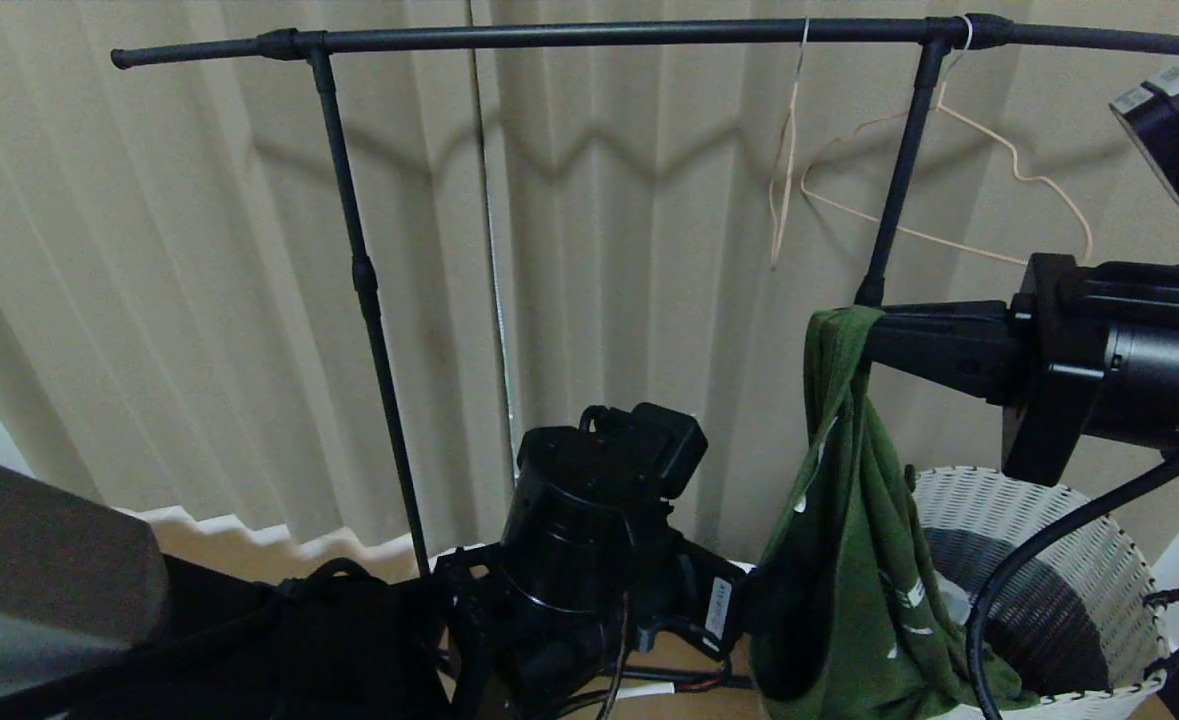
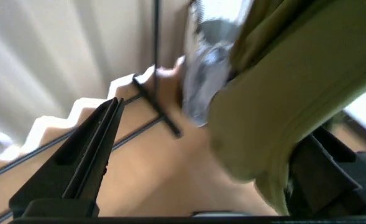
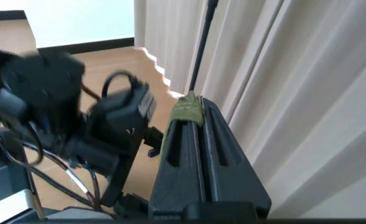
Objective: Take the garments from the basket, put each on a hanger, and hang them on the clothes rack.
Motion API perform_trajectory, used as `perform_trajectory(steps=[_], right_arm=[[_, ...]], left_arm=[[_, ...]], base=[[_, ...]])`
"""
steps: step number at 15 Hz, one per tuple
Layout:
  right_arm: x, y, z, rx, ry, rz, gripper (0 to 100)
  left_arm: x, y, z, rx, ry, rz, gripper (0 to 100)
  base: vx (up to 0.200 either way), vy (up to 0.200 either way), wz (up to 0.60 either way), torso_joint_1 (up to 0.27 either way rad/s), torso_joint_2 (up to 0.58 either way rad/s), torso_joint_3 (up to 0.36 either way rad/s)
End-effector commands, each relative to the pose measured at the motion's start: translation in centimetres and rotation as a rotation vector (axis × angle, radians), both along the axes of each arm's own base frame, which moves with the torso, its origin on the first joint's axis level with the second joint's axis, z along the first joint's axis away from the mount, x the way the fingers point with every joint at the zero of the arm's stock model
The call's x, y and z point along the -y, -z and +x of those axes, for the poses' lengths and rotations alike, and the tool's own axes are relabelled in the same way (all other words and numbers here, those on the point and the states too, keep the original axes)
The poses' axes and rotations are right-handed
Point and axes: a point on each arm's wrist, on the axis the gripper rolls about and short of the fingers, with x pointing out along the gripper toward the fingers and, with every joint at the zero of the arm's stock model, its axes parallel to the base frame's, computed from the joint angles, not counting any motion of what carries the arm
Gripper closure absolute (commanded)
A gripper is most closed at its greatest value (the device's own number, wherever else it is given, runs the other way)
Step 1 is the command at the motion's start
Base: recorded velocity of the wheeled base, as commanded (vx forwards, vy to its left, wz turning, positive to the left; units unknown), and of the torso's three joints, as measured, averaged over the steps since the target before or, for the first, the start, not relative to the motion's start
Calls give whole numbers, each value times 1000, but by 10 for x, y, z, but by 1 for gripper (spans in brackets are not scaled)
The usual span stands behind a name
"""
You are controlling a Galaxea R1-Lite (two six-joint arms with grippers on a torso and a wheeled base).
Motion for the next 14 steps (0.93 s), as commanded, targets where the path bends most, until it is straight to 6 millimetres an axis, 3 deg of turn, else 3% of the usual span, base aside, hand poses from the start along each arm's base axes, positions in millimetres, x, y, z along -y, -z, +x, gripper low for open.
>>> perform_trajectory(steps=[1, 5, 9, 10, 13, 14], right_arm=[[0, -5, -1, 16, -1, 10, 100], [0, -5, 0, 17, 1, 10, 100], [0, -5, 1, 15, 4, 9, 100], [0, -5, 1, 15, 2, 9, 100], [0, -7, 1, 31, 5, 19, 100], [0, -7, 1, 36, 7, 22, 100]], left_arm=[[-6, 12, -4, -5, -9, 59, 0], [-18, 23, -10, -13, -49, 121, 0], [-34, 22, -22, -20, -49, 138, 0], [-36, 20, -23, -17, -49, 134, 100], [-43, 18, -29, -10, -48, 137, 100], [-54, 14, -42, 9, -22, 144, 100]], base=[[0, 0, 0, 0, 0, 0], [0, 0, 0, 0, 0, 0], [0, 0, 0, 0, 0, 0], [0, 0, 0, 0, 0, 0], [0, 0, 0, 0, 0, 0], [0, 0, 0, 0, 0, 0]])
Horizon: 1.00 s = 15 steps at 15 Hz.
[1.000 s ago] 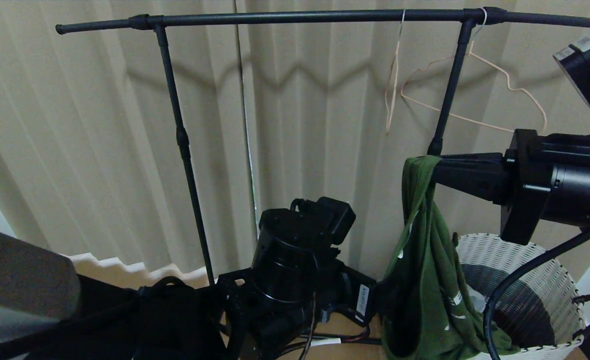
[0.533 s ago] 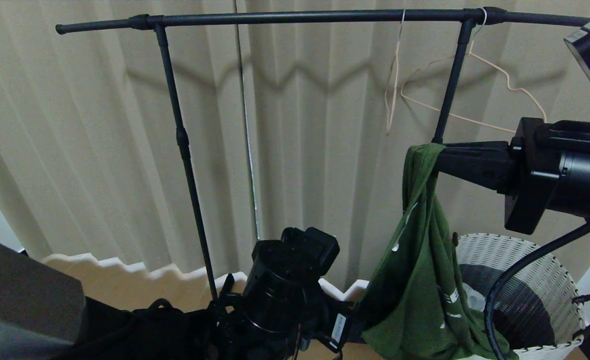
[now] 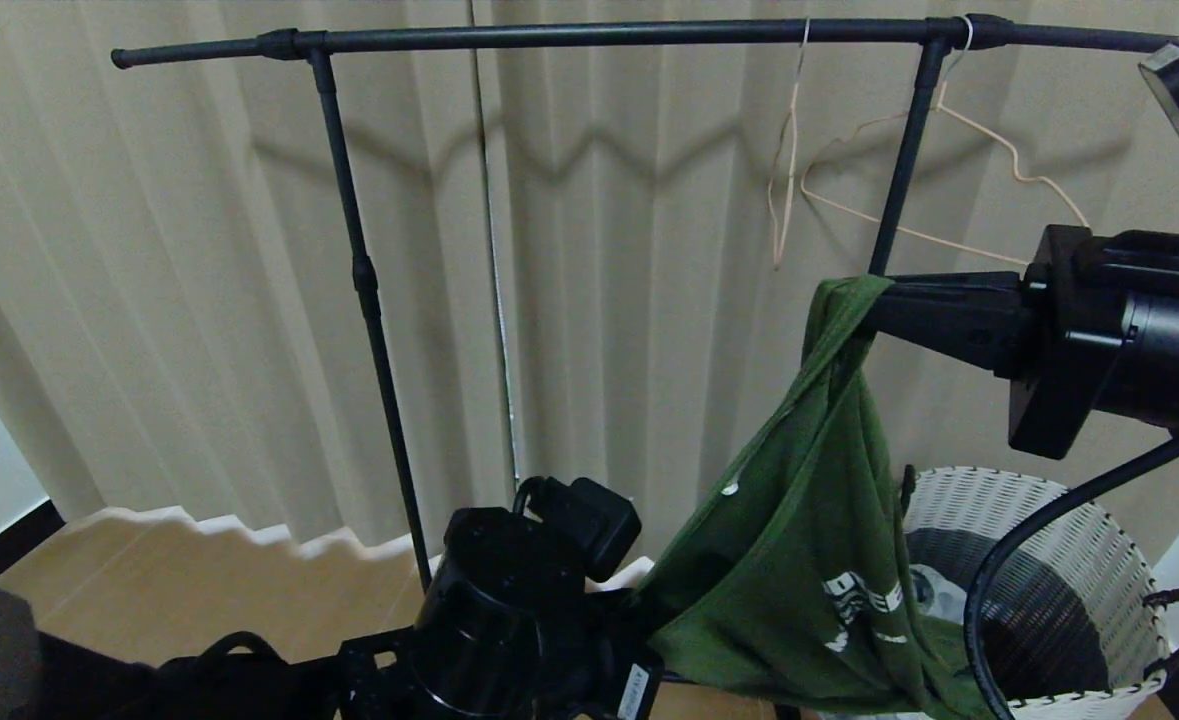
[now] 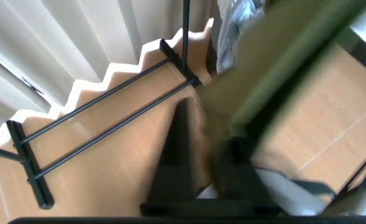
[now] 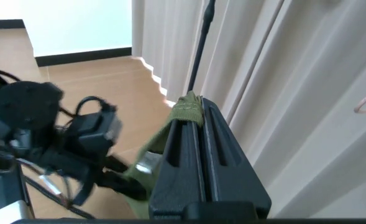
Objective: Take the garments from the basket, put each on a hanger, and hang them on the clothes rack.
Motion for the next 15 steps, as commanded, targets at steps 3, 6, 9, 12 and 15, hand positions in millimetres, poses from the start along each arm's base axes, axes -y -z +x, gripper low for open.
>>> perform_trajectory(steps=[3, 6, 9, 12, 15], right_arm=[[3, 5, 3, -16, 21, -9, 100], [9, 8, 6, -24, 51, -13, 100], [26, -1, 4, 12, 115, 8, 100], [38, -6, 10, 60, 176, 33, 100], [36, -1, 28, 75, 198, 40, 100]], left_arm=[[-38, -40, -25, 147, 31, -68, 100], [-55, -77, -9, 224, -43, -80, 100], [-67, -162, 12, 298, -138, -151, 100], [-70, -198, 28, 355, -182, -175, 100], [-56, -182, 58, 337, -208, -97, 100]], base=[[0, 0, 0, 0, 0, 0], [0, 0, 0, 0, 0, 0], [0, 0, 0, 0, 0, 0], [0, 0, 0, 0, 0, 0], [0, 0, 0, 0, 0, 0]])
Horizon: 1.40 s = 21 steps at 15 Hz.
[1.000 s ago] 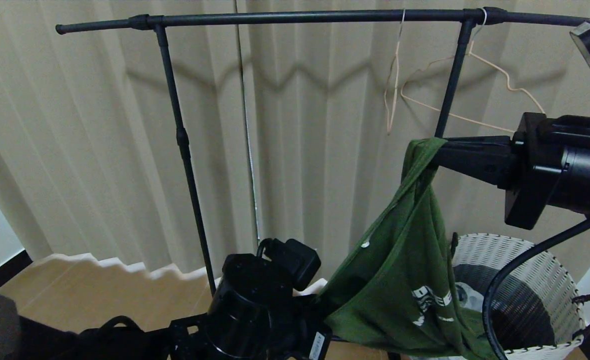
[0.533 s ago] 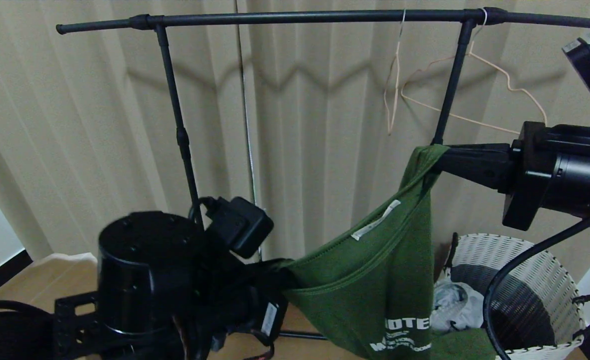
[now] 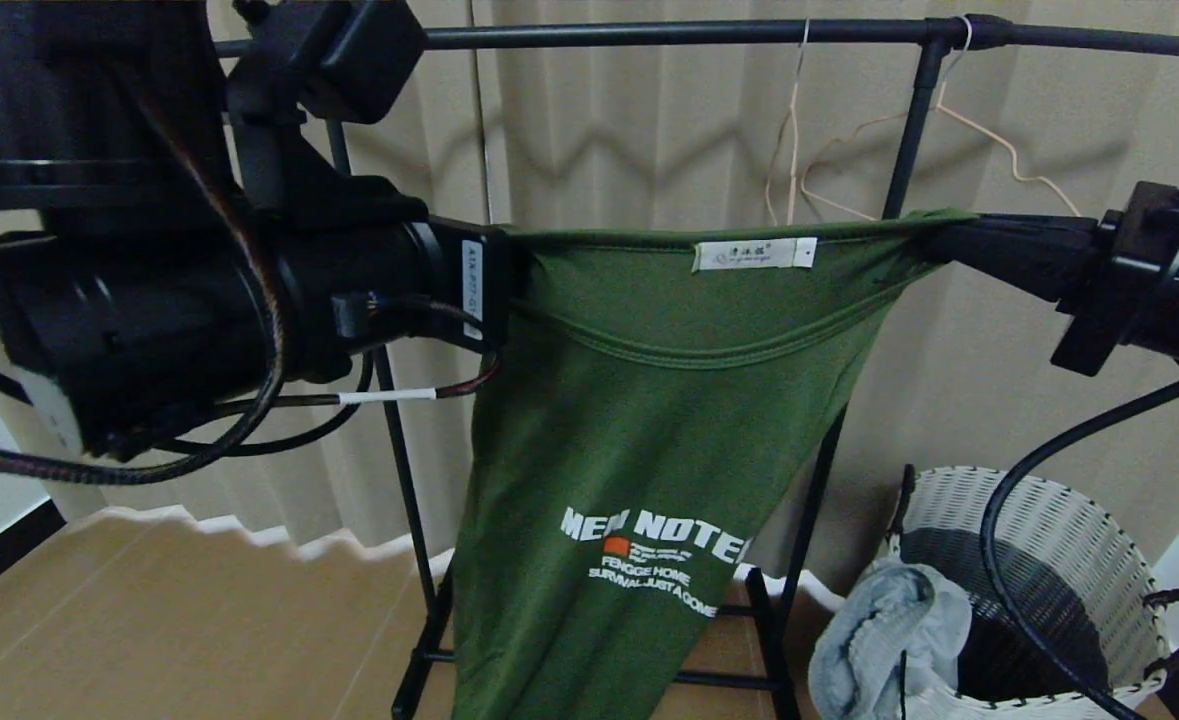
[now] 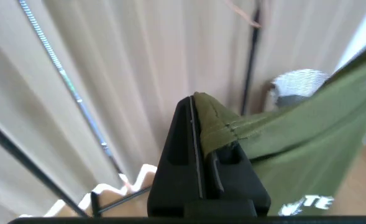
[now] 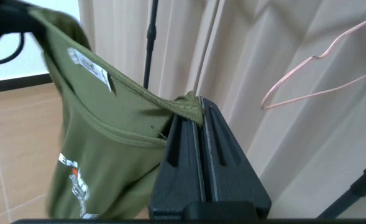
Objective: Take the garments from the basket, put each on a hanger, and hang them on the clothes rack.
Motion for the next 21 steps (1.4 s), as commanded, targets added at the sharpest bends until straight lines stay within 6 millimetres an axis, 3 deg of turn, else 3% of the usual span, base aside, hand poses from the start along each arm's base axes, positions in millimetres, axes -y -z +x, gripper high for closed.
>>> perform_trajectory(steps=[1, 6, 11, 18, 21], right_arm=[[-4, 8, 15, -18, 7, -8, 100], [2, 10, 25, -2, 47, -3, 100], [9, 13, 24, -16, 80, -8, 100], [24, 11, -17, -18, 65, -8, 100], [19, 18, -34, -26, -13, -11, 100]], left_arm=[[12, 14, 22, -36, -22, 37, 100], [10, -5, 14, -15, -15, 21, 100], [17, 1, 15, -54, -3, 15, 100], [40, 27, 54, -107, -28, 28, 100], [43, 34, 57, -135, -31, 17, 100]], base=[[0, 0, 0, 0, 0, 0], [0, 0, 0, 0, 0, 0], [0, 0, 0, 0, 0, 0], [0, 0, 0, 0, 0, 0], [0, 0, 0, 0, 0, 0]])
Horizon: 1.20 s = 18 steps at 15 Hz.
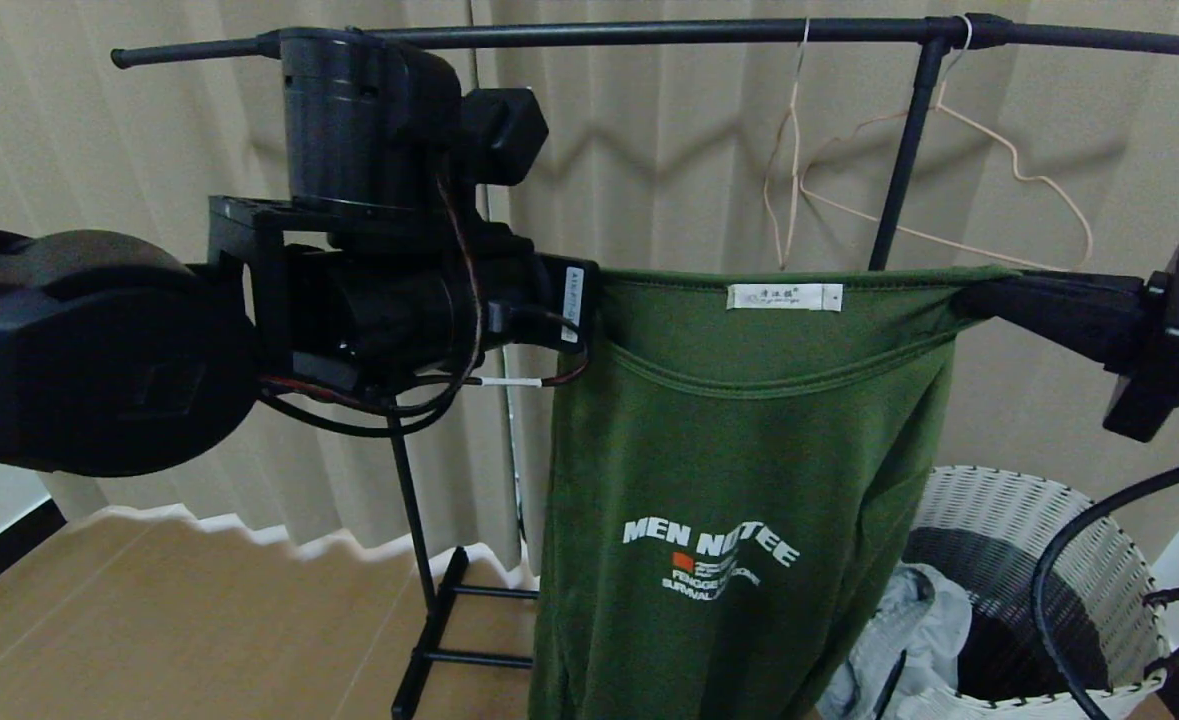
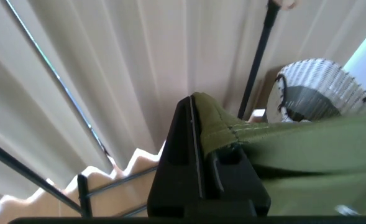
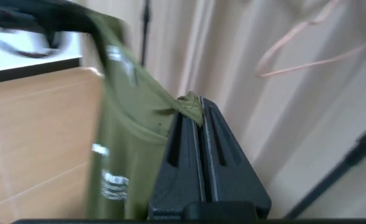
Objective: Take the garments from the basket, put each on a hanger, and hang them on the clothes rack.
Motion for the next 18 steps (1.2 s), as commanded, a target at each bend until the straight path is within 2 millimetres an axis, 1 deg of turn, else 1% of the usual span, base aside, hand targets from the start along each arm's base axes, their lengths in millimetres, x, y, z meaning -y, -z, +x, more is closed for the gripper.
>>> perform_trajectory(steps=[1, 3, 4, 5, 7, 9, 11, 13, 14, 15, 16, 18], right_arm=[[-5, 3, -21, 11, -68, 4, 100], [-7, 8, -22, -3, -81, -1, 100], [-8, 7, -21, -2, -79, -1, 100], [-8, 8, -11, -14, -50, -11, 100], [0, 13, 12, -43, 36, -19, 100], [-1, 12, 30, -53, 57, -20, 100], [-5, 11, 45, -58, 60, -20, 100], [-11, 13, 64, -59, 60, -19, 100], [-11, 12, 64, -58, 60, -19, 100], [-16, 12, 81, -34, 61, 6, 100], [-17, 11, 86, -33, 64, 23, 100], [-19, 11, 94, -33, 81, 37, 100]], left_arm=[[4, 8, 6, -18, -2, 14, 100], [5, 10, 6, -20, -3, 19, 100], [5, 10, 6, -22, -4, 19, 100], [4, 10, 3, -24, 1, 20, 100], [0, 7, -2, -25, 4, 20, 100], [-7, 3, -13, -25, 12, 20, 100], [-16, -2, -30, -69, 29, 46, 100], [-14, -9, -47, -99, 79, 2, 100], [-14, -9, -48, -99, 82, 0, 100], [-11, -14, -65, -96, 163, -18, 100], [-10, -16, -70, -94, 184, -22, 100], [-6, -11, -79, -104, 217, -7, 100]], base=[[0, 0, 0, 0, 0, 0], [0, 0, 0, 0, 0, 0], [0, 0, 0, 0, 0, 0], [0, 0, 0, 0, 0, 0], [0, 0, 0, 0, 0, 0], [0, 0, 0, 0, 0, 0], [0, 0, 0, 0, 0, 0], [0, 0, 0, 0, 0, 0], [0, 0, 0, 0, 0, 0], [0, 0, 0, 0, 0, 0], [0, 0, 0, 0, 0, 0], [0, 0, 0, 0, 0, 0]])
